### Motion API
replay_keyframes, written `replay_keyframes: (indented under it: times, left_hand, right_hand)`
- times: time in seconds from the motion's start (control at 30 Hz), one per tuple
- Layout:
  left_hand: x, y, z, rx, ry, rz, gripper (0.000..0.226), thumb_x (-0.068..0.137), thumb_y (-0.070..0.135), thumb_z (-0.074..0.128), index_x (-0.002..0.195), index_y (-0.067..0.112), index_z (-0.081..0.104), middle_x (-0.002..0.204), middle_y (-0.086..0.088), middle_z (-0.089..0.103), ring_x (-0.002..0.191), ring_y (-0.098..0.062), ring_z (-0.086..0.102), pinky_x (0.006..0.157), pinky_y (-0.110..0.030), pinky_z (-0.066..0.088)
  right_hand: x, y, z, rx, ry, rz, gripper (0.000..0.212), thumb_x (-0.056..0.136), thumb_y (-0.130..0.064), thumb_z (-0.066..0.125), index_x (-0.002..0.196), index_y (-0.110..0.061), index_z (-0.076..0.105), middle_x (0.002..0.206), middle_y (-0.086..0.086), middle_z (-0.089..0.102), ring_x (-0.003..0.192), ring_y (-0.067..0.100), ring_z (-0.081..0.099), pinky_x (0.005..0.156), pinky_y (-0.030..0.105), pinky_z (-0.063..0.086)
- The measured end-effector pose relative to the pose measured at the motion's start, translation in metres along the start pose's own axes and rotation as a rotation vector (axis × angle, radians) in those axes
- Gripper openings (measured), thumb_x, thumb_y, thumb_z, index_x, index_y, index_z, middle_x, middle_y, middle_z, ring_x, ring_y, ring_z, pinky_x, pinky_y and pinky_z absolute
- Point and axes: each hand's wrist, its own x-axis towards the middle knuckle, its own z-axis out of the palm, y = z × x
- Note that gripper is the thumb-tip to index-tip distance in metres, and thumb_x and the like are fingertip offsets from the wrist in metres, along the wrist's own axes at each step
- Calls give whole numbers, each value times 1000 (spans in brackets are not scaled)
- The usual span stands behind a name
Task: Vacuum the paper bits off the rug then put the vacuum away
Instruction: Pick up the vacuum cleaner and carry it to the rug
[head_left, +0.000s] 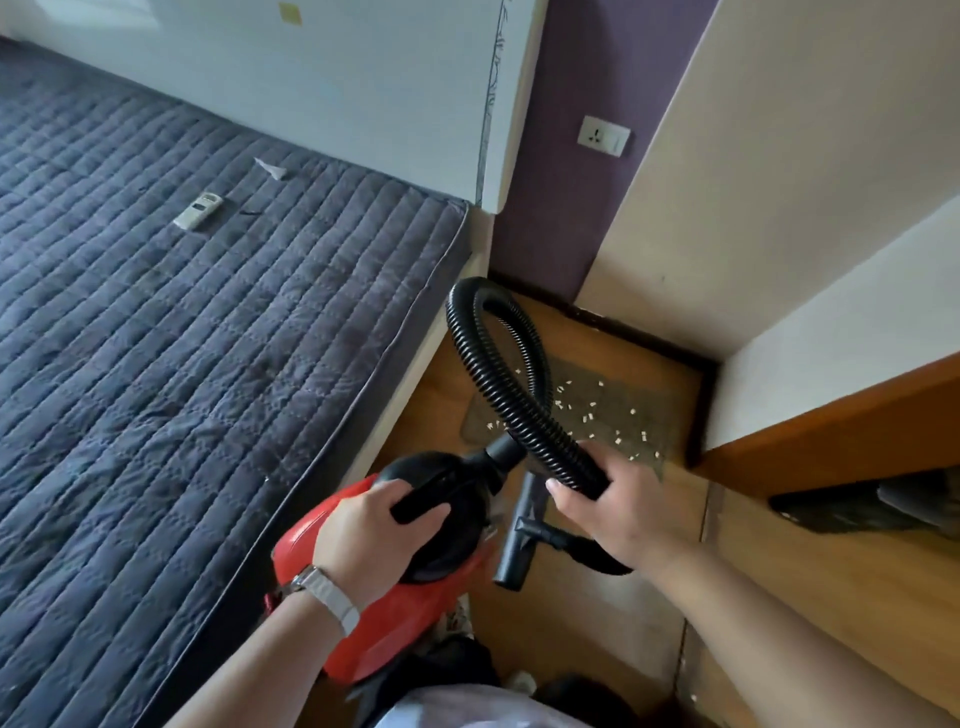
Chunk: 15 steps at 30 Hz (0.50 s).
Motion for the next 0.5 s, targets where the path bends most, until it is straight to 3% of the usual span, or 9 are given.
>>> replay_keyframes:
  times: [0.17,0.27,0.4,0.5]
  left_hand:
    - [52,9,17,56,-109,43,39,81,64,63,70,26,58,54,5,59,46,-7,56,39,-21,35]
    - [70,14,31,76,-124,13,39,82,64,62,71,28,56,55,4,60,47,-9,57,40,-22,36]
    - [95,17,55,129,-226,-32,35,85,65,58,84,31,61,62,5,63,52,-11,61,42,-25,43]
    - [105,14,82,204,-277,-28,33,85,66,57,89,34,59,67,5,62,57,-11,60,47,-26,40]
  right_hand:
    - [36,22,-5,-19,74,56,24,83,-33,76,78,-46,56,69,-5,66,64,1,60,54,11,43]
    - [46,45,-5,-25,23,125,21,83,-39,74,83,-52,57,70,-6,66,65,10,64,58,22,50]
    - [61,85,-7,-53,-31,223,19,82,-45,72,78,-44,54,66,-4,63,61,15,64,61,42,59]
    - [72,117,-9,-80,-70,247,14,77,-55,68,80,-50,56,68,-5,65,65,13,65,65,45,59]
